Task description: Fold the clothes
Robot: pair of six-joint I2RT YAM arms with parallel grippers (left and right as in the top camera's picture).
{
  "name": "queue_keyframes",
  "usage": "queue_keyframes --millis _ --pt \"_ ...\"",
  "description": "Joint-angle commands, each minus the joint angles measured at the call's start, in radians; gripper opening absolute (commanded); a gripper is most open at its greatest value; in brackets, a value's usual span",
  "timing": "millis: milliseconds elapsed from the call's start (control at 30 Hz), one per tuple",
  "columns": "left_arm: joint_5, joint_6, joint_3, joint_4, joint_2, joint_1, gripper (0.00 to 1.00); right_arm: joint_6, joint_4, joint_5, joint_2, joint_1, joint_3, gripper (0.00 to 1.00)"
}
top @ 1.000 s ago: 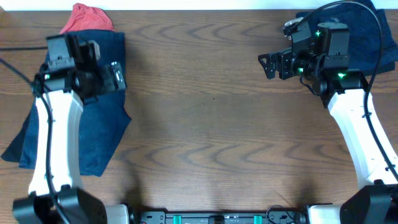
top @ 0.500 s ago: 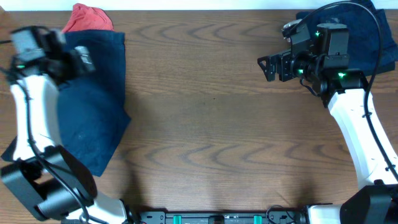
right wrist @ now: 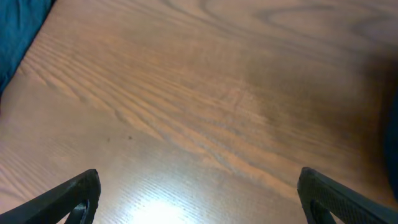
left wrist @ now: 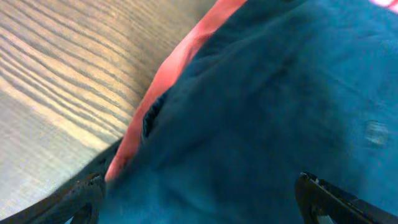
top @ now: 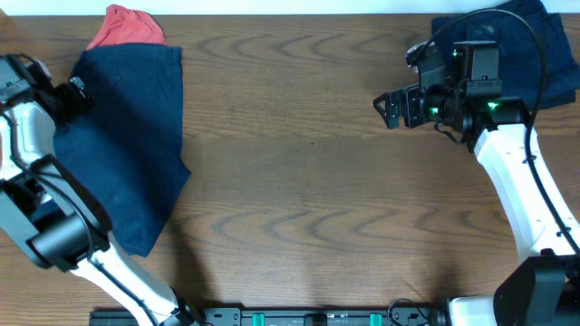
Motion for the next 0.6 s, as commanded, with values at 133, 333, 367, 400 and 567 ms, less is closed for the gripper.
queue_keyframes --millis 133,333,367,400,567 --pt "-0.029 0.050 0.012 0.064 0.050 0.033 0.99 -0.021 0.002 -0.007 0.012 -0.003 0.019 0.99" --pt "-0.021 0.061 0.012 0.076 0.077 0.037 0.77 -0.021 0.013 -0.007 0.012 0.006 0.019 0.99" --pt "-0.016 0.061 0.012 0.075 0.084 0.035 0.67 -0.021 0.015 -0.007 0.012 0.009 0.019 0.99" --pt "-0.016 0.061 0.012 0.075 0.088 0.035 0.58 -0.021 0.017 -0.007 0.012 0.011 0.019 0.99" --pt "-0.001 0.056 0.012 0.061 0.093 0.033 0.20 -0.017 0.031 -0.008 0.012 0.017 0.019 0.99"
